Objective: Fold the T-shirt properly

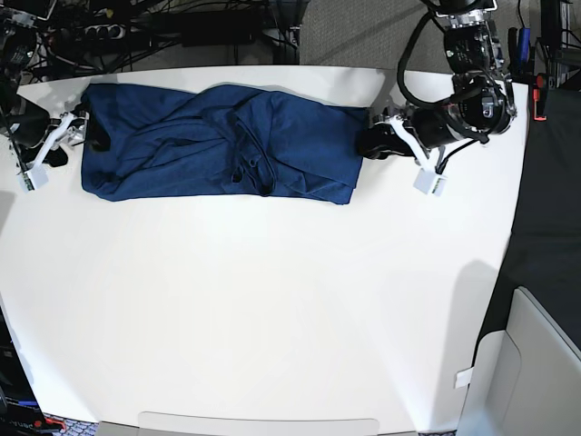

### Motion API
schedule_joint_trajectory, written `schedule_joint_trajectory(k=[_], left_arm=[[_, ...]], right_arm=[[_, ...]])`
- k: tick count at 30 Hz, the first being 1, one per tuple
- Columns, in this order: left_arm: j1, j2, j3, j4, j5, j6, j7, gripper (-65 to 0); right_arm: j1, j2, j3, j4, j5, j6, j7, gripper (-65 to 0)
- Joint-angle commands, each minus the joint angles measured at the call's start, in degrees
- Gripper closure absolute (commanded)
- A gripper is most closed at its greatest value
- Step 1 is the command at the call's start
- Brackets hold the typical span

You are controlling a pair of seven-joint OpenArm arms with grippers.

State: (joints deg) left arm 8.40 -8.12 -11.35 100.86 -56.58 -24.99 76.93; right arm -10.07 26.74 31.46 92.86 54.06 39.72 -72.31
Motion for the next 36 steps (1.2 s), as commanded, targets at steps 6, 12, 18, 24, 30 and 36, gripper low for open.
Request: schedule_joint_trajectory(k=[6,12,18,24,30,36], left_arm=[[-0.54,-0.54,0.06,0.90,-1.23,-0.37,-0.13,-11.9],[-0.54,-0.54,0.06,0.90,-1.23,-0.37,-0.13,-11.9],[-0.62,-0.45,0.06,0.90,-1.23,-0.37,-0.13,-11.9],[-0.80,-0.36,0.06,0.90,-1.23,-0.37,-0.22,-11.9],[-0.80,-0.28,0.06,0.90,-1.23,-0.37,-0.40,-11.9],[-0.80,-0.19,0.06,0.90,-1.23,-0.37,-0.49,-11.9]], right_arm=[[3.96,-1.73,0.41,-9.83,-1.36,0.28,0.45,-61.0],[4.66,-5.16,-0.30,-10.00,-5.23,0.28,0.18,-60.4],[4.04,-5.25,-7.42,-5.87,-4.52,0.28,-0.17,-59.4],[3.78,-7.36,-8.03,1.95,-3.73,0.28,-5.18,-49.7],[3.69,-7.18,-7.86,5.56,-3.73,0.28,-5.71,-34.5],[5.27,-7.53,-7.77,5.47,-3.73,0.28,-5.44,-5.1]])
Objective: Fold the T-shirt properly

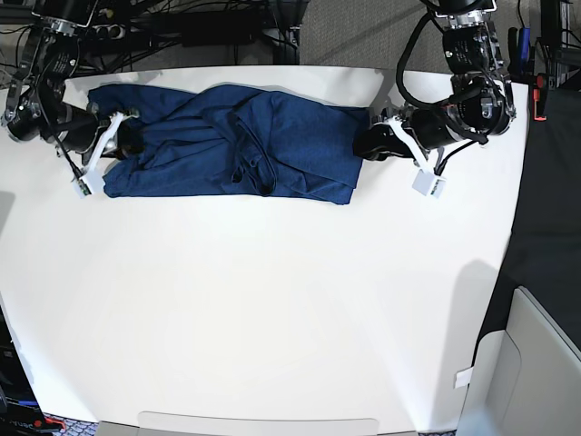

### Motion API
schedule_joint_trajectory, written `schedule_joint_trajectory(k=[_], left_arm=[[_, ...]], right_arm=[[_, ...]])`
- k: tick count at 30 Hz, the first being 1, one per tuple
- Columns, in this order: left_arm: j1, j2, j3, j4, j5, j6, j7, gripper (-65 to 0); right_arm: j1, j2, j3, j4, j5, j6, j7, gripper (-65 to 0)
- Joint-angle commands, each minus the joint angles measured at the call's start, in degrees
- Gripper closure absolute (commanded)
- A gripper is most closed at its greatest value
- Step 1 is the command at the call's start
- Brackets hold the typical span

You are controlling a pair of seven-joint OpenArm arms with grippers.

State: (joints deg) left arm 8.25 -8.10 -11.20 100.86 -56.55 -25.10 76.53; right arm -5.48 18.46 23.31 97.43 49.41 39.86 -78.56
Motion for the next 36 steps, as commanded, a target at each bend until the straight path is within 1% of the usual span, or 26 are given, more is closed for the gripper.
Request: schedule_joint_trajectory(k=[1,3,5,8,12,14,17,21,22,24,29,30,31,36], left_arm=[[-0.65,-0.21,-0.10,0.90,-1.25,-0.26,-0.09,-11.9],[-0.65,-0.21,-0.10,0.90,-1.25,-0.26,-0.09,-11.9],[-0.56,-0.21,-0.18,0.90,-1.25,-0.26,-0.09,-11.9],[-0.38,-0.39,-0.53,0.90,-1.25,-0.26,0.00,-11.9],[-0.38,-0.47,-0.45,0.90,-1.25,-0.26,0.00,-11.9],[-0.38,-0.39,-0.18,0.90,-1.34,-0.26,0.00,-11.9],[-0.38,-0.21,-0.18,0.90,-1.34,-0.26,0.08,-11.9],[-0.38,-0.21,-0.18,0.90,-1.34,-0.26,0.17,-11.9],[-0.38,-0.21,-0.18,0.90,-1.34,-0.26,0.17,-11.9],[-0.38,-0.21,-0.18,0.90,-1.34,-0.26,0.17,-11.9],[-0.29,-0.30,-0.18,0.90,-1.34,-0.26,0.26,-11.9],[-0.29,-0.30,-0.18,0.90,-1.34,-0.26,0.26,-11.9],[-0.29,-0.30,-0.18,0.90,-1.34,-0.26,0.26,-11.9],[-0.29,-0.30,-0.18,0.90,-1.34,-0.35,0.26,-11.9]], right_arm=[[0.86,0.66,0.65,0.90,0.83,0.14,0.98,-0.2],[1.30,0.14,2.58,0.90,0.83,0.14,1.51,-0.4],[1.48,-0.57,6.54,0.81,0.83,0.14,1.51,-0.7],[1.48,-0.13,11.90,0.64,0.92,0.14,1.33,-0.6],[1.21,3.39,15.85,0.55,0.92,0.14,1.33,-0.6],[1.21,4.53,17.17,0.55,0.92,0.14,1.33,-0.6],[1.30,5.59,17.44,0.55,0.92,0.14,1.33,-0.6],[1.12,4.97,17.17,0.55,1.01,0.14,1.33,-0.7],[0.95,4.36,16.73,0.55,0.92,0.14,1.33,-0.8],[0.95,3.56,14.98,0.55,0.48,0.14,1.33,-0.9],[0.86,3.39,10.40,0.55,0.48,0.14,1.33,-1.8],[0.86,3.48,9.88,0.55,0.48,0.14,1.33,-3.4],[0.86,3.48,9.79,0.55,0.48,0.14,1.33,-6.5],[0.68,3.39,9.79,0.55,0.48,0.14,1.25,-27.3]])
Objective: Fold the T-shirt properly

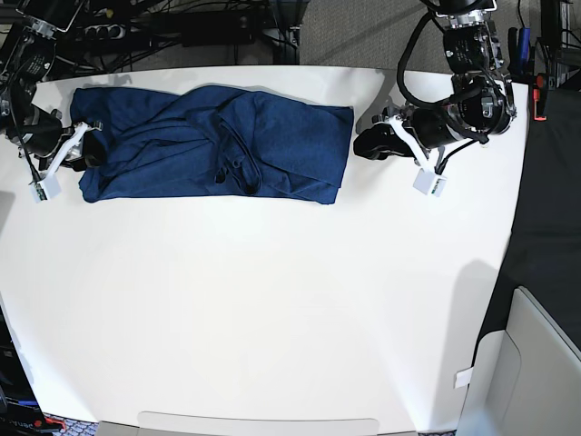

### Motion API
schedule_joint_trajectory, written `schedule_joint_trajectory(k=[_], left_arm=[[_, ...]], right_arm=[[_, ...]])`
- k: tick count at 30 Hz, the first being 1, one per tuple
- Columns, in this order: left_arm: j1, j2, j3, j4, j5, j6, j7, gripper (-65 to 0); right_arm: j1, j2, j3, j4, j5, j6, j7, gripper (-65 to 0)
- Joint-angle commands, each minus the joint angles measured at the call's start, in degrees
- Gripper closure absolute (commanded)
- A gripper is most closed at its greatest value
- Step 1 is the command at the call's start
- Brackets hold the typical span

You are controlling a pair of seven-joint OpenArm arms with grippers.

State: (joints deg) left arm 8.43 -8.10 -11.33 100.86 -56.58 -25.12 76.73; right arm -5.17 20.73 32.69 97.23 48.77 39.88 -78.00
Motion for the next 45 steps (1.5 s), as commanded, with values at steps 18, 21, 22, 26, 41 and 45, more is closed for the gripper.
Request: schedule_joint_trajectory(k=[18,21,22,26,41,45], left_arm=[[-0.47,-0.30,-0.05,0.90,-1.31,-0.33,0.06,-11.9],[-0.47,-0.30,-0.23,0.90,-1.31,-0.33,0.06,-11.9],[-0.47,-0.30,-0.23,0.90,-1.31,-0.33,0.06,-11.9],[-0.47,-0.30,-0.05,0.99,-1.40,-0.33,0.06,-11.9],[-0.47,-0.30,-0.05,0.99,-1.40,-0.33,0.06,-11.9],[-0.47,-0.30,-0.40,0.99,-1.40,-0.33,0.06,-11.9]], right_arm=[[1.52,0.06,0.50,0.66,-5.30,0.12,-1.78,-45.8],[1.87,-1.17,0.50,0.66,-8.03,0.12,-1.87,-45.8],[1.96,-1.96,0.50,0.66,-8.91,0.12,-1.96,-45.8],[2.66,-3.90,-0.56,-1.45,-10.58,0.12,-2.00,-45.8],[3.54,-7.41,-6.71,-2.51,-10.31,0.12,-2.00,-38.7],[4.07,-7.41,-6.53,-2.51,-10.31,0.12,-1.96,-11.4]])
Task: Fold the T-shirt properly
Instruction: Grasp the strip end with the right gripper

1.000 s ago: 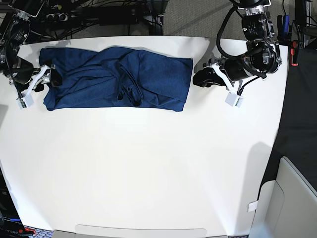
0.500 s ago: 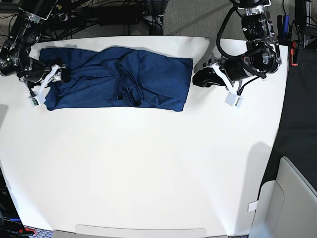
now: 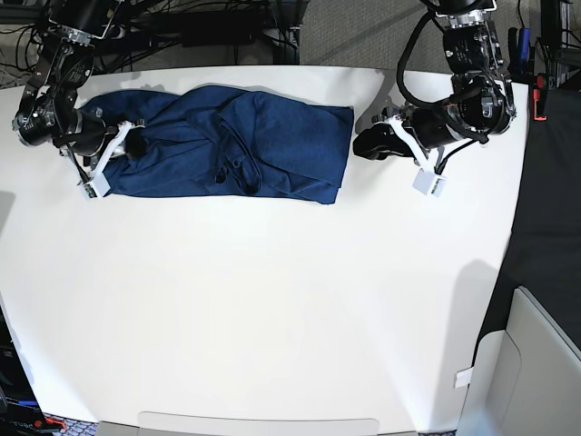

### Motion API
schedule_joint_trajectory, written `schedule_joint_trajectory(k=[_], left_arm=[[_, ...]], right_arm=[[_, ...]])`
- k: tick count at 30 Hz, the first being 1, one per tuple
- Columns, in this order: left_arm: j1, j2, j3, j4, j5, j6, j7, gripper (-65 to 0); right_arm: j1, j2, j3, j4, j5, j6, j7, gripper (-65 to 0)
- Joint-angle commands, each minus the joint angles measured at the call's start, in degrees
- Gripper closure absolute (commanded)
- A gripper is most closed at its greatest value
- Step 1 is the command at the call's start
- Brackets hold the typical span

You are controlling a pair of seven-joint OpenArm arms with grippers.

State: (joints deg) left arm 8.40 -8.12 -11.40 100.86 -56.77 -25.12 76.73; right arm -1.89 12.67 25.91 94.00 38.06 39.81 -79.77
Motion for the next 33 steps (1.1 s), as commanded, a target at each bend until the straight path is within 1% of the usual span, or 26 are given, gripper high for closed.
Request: schedule_joint_trajectory(k=[1,2,3,6,9,13,15,16,18,20,23,27,29,31,33], left_arm=[[-0.45,-0.28,-0.34,0.99,-1.20,-0.33,0.06,-11.9],[-0.45,-0.28,-0.34,0.99,-1.20,-0.33,0.06,-11.9],[-0.45,-0.28,-0.34,0.99,-1.20,-0.33,0.06,-11.9],[-0.54,-0.28,-0.34,0.99,-1.20,-0.33,0.06,-11.9],[-0.54,-0.28,-0.34,0.99,-1.20,-0.33,0.15,-11.9],[-0.54,-0.54,-0.43,0.99,-1.20,-0.33,0.15,-11.9],[-0.54,-1.07,-0.51,0.99,-1.20,-0.33,0.06,-11.9],[-0.54,-1.33,-0.51,0.99,-1.20,-0.33,0.06,-11.9],[-0.54,-1.33,-0.51,0.99,-1.20,-0.33,-0.03,-11.9],[-0.54,-1.15,-0.51,0.99,-1.20,-0.33,-0.03,-11.9],[-0.62,-1.07,-0.34,0.99,-1.20,-0.33,-0.03,-11.9],[-0.54,-1.07,-0.25,0.99,-1.20,-0.33,-0.20,-11.9],[-0.54,-1.07,-0.43,0.99,-1.20,-0.33,-0.20,-11.9],[-0.54,-1.07,-0.43,0.99,-1.20,-0.33,-0.29,-11.9],[-0.54,-1.07,-0.43,0.90,-1.20,-0.33,-0.29,-11.9]], right_arm=[[1.14,0.74,0.24,0.73,0.40,0.19,-0.19,-5.2],[1.14,0.83,0.24,0.73,0.40,0.19,-0.19,-0.9],[1.23,0.92,0.24,0.73,0.40,0.19,-0.19,0.0],[2.20,1.00,1.39,0.73,0.40,0.19,-0.19,-0.5],[2.55,0.74,6.48,0.73,0.40,0.19,-0.23,-0.5],[3.52,1.18,13.61,0.38,0.40,0.19,-0.23,-0.5],[4.04,1.36,15.36,0.38,0.40,0.19,-0.23,-0.5],[4.31,2.24,15.45,0.38,0.40,0.19,-0.23,-0.5],[4.57,3.03,15.45,0.38,0.57,0.19,-0.23,-0.5],[4.66,3.11,15.45,0.38,3.21,0.19,-0.23,-0.6],[4.66,2.85,14.40,0.47,9.98,0.19,-0.23,-0.6],[3.52,1.36,10.00,0.73,20.09,0.19,-0.23,-0.6],[2.90,1.27,7.19,0.73,23.61,0.19,-0.23,-0.6],[2.20,1.18,4.29,0.73,24.84,0.19,-0.23,-0.6],[1.58,0.13,2.62,1.61,25.10,0.19,-0.23,-0.6]])
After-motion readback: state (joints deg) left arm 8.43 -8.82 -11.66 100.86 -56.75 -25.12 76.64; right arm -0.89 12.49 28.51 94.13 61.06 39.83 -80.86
